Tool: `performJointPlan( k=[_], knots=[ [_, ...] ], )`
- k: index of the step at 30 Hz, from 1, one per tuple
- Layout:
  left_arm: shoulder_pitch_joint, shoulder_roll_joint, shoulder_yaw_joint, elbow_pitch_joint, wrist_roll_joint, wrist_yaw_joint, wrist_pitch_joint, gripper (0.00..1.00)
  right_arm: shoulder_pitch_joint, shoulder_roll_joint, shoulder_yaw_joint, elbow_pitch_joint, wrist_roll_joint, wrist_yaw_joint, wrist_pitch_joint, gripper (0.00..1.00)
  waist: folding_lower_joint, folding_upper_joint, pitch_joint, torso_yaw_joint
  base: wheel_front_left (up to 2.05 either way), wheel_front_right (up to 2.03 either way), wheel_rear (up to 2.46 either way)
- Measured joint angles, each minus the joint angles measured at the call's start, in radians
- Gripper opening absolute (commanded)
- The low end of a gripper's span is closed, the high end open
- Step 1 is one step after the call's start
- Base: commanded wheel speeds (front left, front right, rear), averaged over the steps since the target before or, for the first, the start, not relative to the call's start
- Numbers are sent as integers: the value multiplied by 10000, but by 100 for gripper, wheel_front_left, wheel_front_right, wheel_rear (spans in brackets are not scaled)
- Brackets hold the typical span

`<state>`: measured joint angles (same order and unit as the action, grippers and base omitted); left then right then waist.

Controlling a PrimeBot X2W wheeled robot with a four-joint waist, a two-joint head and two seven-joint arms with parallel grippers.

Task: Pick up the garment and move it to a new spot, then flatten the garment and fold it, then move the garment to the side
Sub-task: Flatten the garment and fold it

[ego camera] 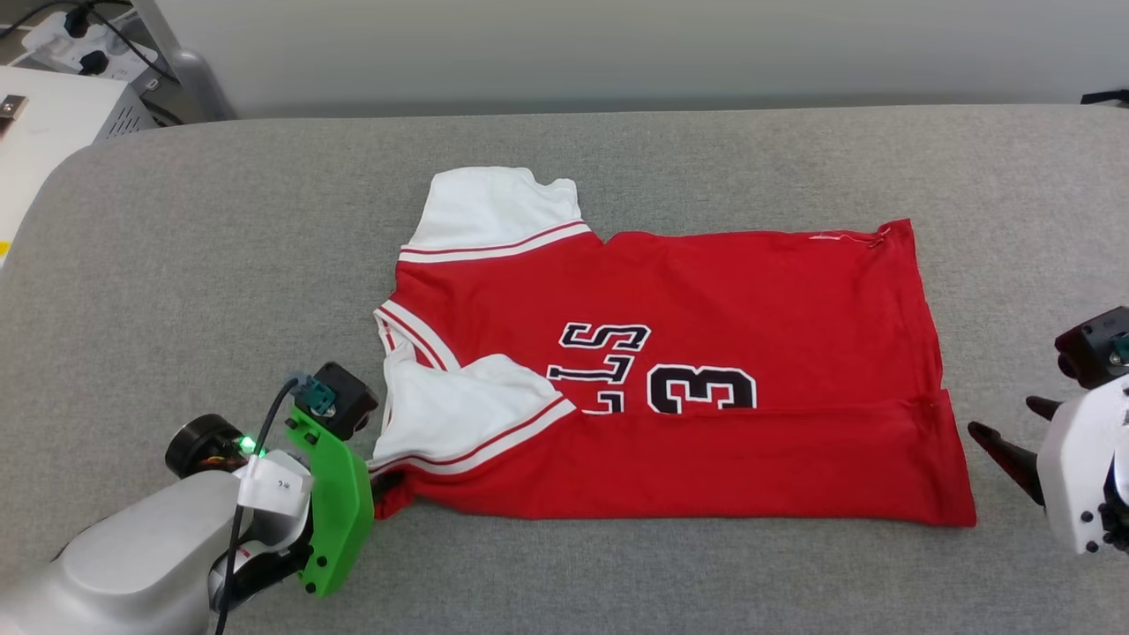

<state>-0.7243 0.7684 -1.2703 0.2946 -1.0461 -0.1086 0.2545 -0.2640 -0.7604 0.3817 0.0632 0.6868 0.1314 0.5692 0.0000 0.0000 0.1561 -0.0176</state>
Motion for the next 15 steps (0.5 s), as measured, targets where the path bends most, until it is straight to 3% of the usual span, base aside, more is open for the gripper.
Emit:
performJointPlan(
  k=[11, 15],
  knots=[
    [-152, 38, 0, -113, 184, 71, -88, 0, 176, 1039, 575, 1628, -17, 0, -180, 100, 0, 0, 350, 218, 0, 0, 0],
    [-154, 29, -2, -63, 201, 71, -174, 0, 166, 1141, 1026, 2224, 12, -2, -422, 100, 0, 0, 448, 262, 0, 0, 0]
  ],
)
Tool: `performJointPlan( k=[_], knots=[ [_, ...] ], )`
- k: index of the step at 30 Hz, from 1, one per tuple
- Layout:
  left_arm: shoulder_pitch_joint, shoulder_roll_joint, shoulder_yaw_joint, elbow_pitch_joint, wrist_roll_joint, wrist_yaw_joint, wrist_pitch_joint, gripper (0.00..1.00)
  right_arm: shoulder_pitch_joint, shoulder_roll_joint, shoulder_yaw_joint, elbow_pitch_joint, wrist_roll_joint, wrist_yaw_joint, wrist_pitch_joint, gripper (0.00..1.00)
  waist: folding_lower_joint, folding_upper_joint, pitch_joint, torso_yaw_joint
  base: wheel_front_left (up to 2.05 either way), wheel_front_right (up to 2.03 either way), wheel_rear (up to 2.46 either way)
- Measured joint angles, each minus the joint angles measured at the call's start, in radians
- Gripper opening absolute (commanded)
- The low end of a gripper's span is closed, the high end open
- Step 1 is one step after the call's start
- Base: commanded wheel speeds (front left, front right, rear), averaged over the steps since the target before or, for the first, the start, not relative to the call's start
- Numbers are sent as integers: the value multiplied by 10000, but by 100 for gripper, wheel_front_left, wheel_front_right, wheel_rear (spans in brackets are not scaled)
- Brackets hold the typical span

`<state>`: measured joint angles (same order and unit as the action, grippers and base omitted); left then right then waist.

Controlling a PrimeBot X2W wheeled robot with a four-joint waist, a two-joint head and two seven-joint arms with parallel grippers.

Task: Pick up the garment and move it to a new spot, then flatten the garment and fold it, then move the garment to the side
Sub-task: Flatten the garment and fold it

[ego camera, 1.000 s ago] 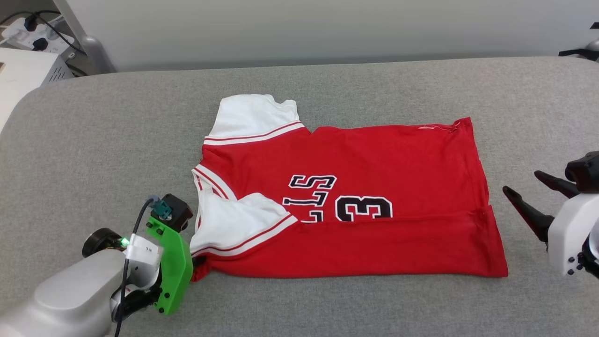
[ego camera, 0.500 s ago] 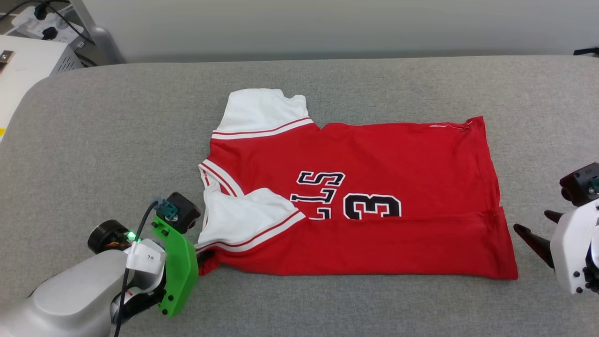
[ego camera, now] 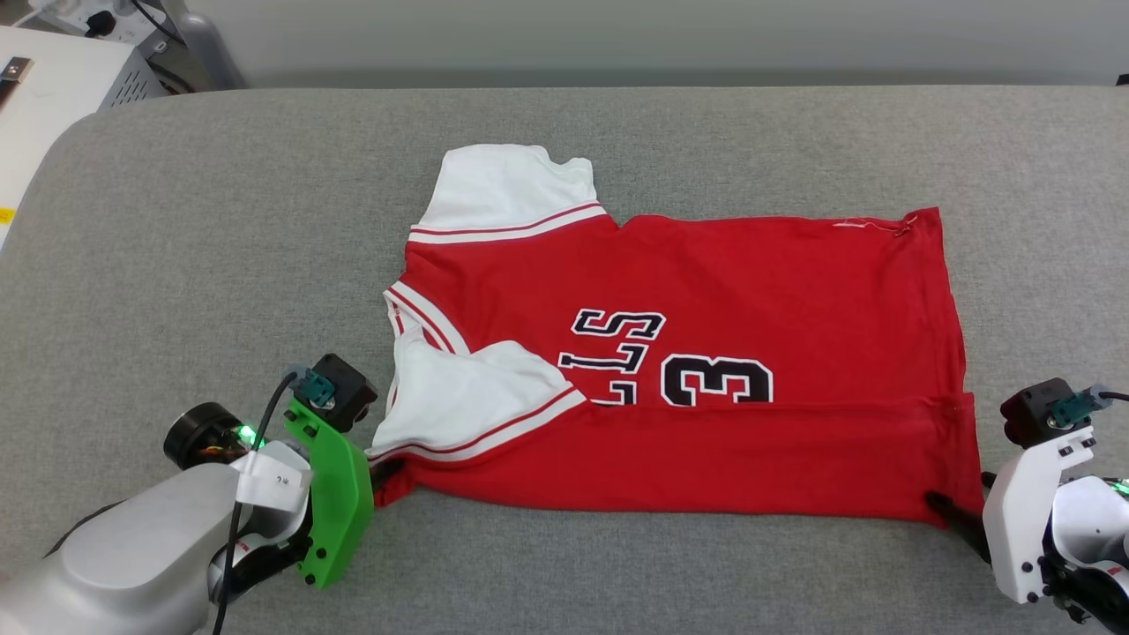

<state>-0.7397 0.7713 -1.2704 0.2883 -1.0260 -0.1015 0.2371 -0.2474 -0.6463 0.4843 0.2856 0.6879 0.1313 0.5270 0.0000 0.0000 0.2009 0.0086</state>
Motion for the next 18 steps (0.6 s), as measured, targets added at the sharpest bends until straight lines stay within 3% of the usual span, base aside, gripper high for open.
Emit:
performJointPlan(
  k=[5, 6, 7, 18],
  knots=[
    [6, -38, -6, 174, 0, -2, -90, 0, -88, 8, 314, 424, 238, -12, -516, 100, 0, 0, 55, 26, 0, 0, 0],
    [10, -42, -8, 203, 0, -4, -90, 0, -139, -19, 405, 441, 290, -10, -669, 43, 0, 0, 48, 17, 0, 0, 0],
    [14, -42, -10, 226, 0, -4, -90, 0, -192, -27, 491, 472, 337, -10, -836, 0, 0, 0, 33, 6, 0, 0, 0],
    [248, 58, -23, 155, 46, -10, -182, 0, -356, -295, 892, 230, 748, 2, -1724, 0, 0, 0, -564, -93, 0, 0, 0]
  ],
)
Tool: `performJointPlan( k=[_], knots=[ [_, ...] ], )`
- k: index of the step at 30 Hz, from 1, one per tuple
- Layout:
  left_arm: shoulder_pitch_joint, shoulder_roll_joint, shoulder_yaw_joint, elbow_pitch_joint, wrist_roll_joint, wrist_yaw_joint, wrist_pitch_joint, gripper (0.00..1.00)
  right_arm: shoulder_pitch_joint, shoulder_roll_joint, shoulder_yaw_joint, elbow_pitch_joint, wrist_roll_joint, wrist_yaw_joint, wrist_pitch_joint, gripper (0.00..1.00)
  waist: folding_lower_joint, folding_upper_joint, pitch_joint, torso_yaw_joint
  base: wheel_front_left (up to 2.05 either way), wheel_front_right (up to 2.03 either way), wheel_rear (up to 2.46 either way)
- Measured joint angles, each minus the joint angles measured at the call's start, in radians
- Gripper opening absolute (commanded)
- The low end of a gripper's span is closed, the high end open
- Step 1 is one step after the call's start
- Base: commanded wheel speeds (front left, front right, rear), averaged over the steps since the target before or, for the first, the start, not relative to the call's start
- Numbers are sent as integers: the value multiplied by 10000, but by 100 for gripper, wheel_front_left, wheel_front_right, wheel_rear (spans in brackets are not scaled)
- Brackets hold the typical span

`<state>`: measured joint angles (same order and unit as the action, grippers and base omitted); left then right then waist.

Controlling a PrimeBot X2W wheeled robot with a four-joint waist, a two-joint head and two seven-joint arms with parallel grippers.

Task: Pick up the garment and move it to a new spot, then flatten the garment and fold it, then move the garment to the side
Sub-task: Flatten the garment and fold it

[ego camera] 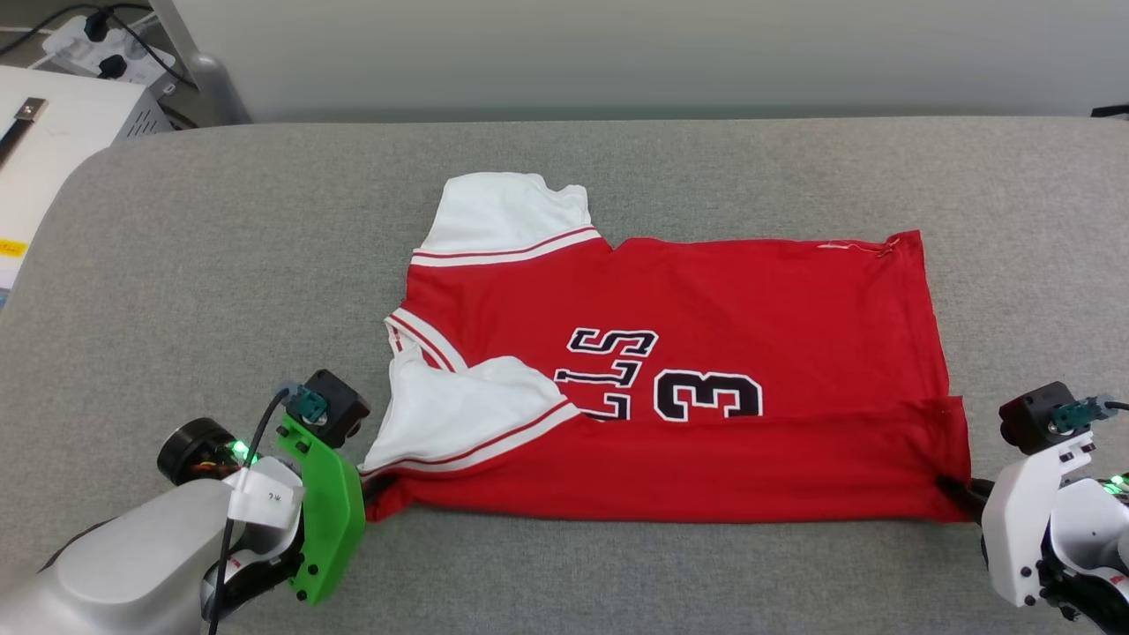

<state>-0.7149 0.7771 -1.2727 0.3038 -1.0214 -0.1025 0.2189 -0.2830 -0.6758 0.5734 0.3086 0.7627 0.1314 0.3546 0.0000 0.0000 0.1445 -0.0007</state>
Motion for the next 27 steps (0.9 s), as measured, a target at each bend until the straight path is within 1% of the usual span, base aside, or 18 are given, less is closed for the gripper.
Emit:
performJointPlan(
  k=[4, 7, 11, 15, 19, 23, 27],
  knots=[
    [258, 222, -8, -378, 29, 21, 19, 0, 244, -351, -136, -460, 81, 2, -79, 0, 0, 0, -296, -38, 0, 0, 0],
    [530, 410, -25, -771, 29, 155, 21, 0, 601, -545, -332, -865, 150, 0, -73, 0, 0, 0, -489, -59, 0, 0, 0],
    [846, 685, -44, -1279, 29, 374, 33, 0, 1229, -713, -794, -1436, 161, 2, -56, 0, 0, 0, -655, -76, 0, 0, 0],
    [1150, 823, -46, -1597, 8, 504, 69, 0, 1913, -732, -1285, -1873, 165, 2, 182, 0, 0, 0, -684, -81, 0, 0, 0],
    [1350, 821, -44, -1595, -109, 545, 107, 0, 2380, -564, -1791, -2048, 132, 4, 464, 0, 0, 0, -610, -108, 0, 0, 0],
    [1451, 713, -42, -1191, -263, 543, 109, 0, 2433, -182, -2004, -1987, 65, 4, 757, 0, 0, 0, -483, -157, 0, 0, 0],
    [1518, 485, -42, -581, -322, 447, 92, 0, 2396, 311, -2056, -1563, 38, 4, 938, 0, 0, 0, -340, -255, 0, 0, 0]
  ],
)
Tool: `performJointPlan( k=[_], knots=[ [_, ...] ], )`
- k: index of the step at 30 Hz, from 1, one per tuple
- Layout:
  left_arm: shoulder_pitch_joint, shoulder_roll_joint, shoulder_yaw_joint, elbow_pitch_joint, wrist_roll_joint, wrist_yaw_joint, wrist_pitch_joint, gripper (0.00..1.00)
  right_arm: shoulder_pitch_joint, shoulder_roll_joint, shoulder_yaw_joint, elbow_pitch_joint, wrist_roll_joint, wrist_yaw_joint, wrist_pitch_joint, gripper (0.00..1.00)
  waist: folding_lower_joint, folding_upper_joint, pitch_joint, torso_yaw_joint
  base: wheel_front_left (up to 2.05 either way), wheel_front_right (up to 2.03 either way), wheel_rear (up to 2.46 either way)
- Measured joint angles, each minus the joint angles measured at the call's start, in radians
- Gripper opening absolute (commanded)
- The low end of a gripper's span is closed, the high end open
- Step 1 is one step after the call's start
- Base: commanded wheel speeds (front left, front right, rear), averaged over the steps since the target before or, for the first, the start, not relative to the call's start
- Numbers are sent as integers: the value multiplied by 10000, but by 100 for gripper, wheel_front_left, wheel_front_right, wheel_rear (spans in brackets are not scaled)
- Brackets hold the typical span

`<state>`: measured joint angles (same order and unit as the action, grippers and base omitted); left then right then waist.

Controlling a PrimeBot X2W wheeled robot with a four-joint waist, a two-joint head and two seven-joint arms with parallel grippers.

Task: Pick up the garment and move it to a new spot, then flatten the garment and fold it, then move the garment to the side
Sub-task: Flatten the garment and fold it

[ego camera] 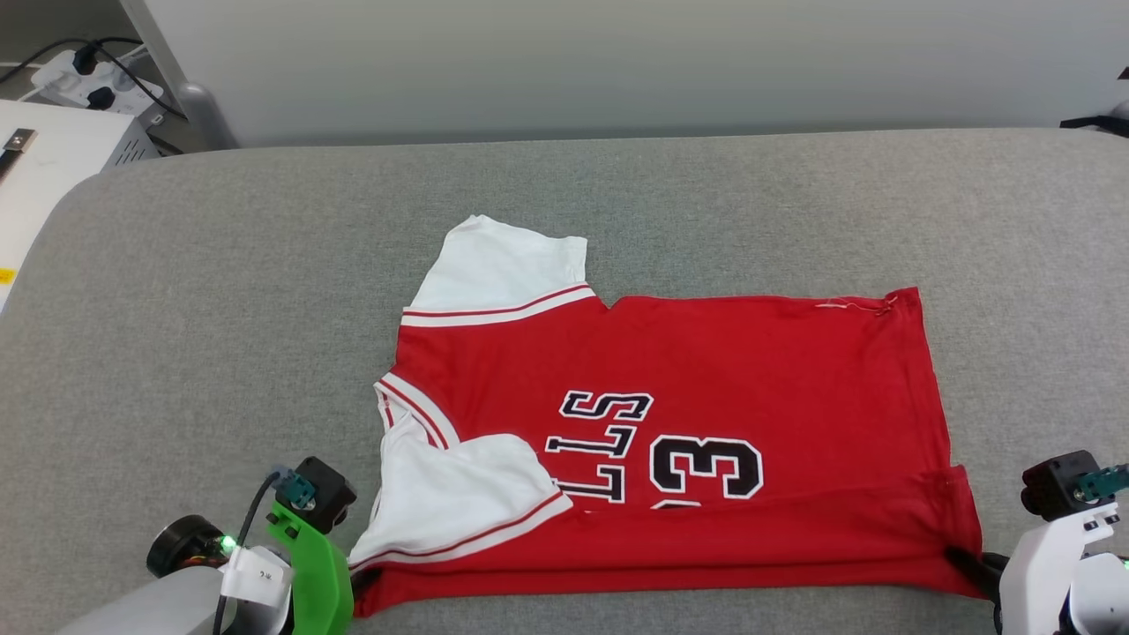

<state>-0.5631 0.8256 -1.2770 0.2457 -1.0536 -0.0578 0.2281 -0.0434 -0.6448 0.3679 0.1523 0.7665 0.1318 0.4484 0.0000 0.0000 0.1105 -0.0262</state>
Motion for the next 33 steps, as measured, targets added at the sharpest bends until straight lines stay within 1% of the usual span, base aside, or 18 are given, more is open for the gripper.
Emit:
performJointPlan(
  k=[2, 3, 4, 5, 6, 7, 11, 14, 18, 22, 24, 28, 30, 33],
  knots=[
    [23, -136, 19, 226, -88, -61, -50, 0, -20, 105, 4, 230, -77, 0, -13, 0, 0, 0, 57, -23, 0, 0, 0],
    [41, -211, 31, 370, -127, -86, -90, 9, -41, 167, 4, 374, -90, 0, -56, 12, 0, 0, 74, -24, 0, 0, 0],
    [45, -270, 36, 468, -134, -98, -117, 35, -61, 232, 13, 510, -100, 0, -109, 15, 0, 0, 71, -20, 0, 0, 0],
    [45, -299, 40, 554, -132, -98, -155, 100, -76, 282, 25, 591, -121, 0, -142, 28, 0, 0, 62, -14, 0, 0, 0],
    [47, -339, 65, 660, -130, -94, -284, 100, -81, 345, 10, 696, -136, 0, -247, 39, 0, 0, 46, 2, 0, 0, 0],
    [48, -357, 92, 731, -130, -94, -387, 100, -81, 399, -15, 775, -150, 0, -407, 100, 0, 0, 16, 16, 0, 0, 0],
    [51, -251, 146, 786, -58, -94, -598, 100, -79, 453, -138, 917, -412, -2, -1081, 100, 0, 0, -172, 83, 0, 0, 0],
    [38, 42, 259, 569, -29, -82, -698, 100, -75, 522, -408, 834, -554, -2, -1718, 100, 0, 0, -325, 141, 0, 0, 0],
    [-143, 477, 581, 92, 29, 13, -984, 100, -81, 773, -936, 416, -882, -2, -2692, 100, 0, 0, -481, 194, 0, 0, 0],
    [-752, 681, 982, -171, 357, 201, -1430, 100, -95, 1112, -1317, -194, -1423, -2, -3427, 100, 0, 0, -507, 159, 0, 0, 0],
    [-1174, 706, 1187, -209, 520, 286, -1524, 100, -102, 1413, -1634, -560, -1814, -2, -3806, 100, 0, 0, -472, 125, 0, 0, 0],
    [-2038, 600, 1639, -84, 614, 299, -1657, 100, -205, 2161, -2226, -1250, -2374, -2, -4372, 100, 0, 0, -315, 28, 0, 0, 0],
    [-2543, 500, 1835, 130, 692, 249, -1655, 100, -248, 2464, -2445, -1634, -2681, -2, -4548, 100, 0, 0, -190, -32, 0, 0, 0],
    [-3387, 257, 2040, 585, 805, 48, -1526, 100, -254, 2943, -2656, -2245, -3193, -2, -4635, 100, 0, 0, 57, -140, 0, 0, 0]
  ],
)
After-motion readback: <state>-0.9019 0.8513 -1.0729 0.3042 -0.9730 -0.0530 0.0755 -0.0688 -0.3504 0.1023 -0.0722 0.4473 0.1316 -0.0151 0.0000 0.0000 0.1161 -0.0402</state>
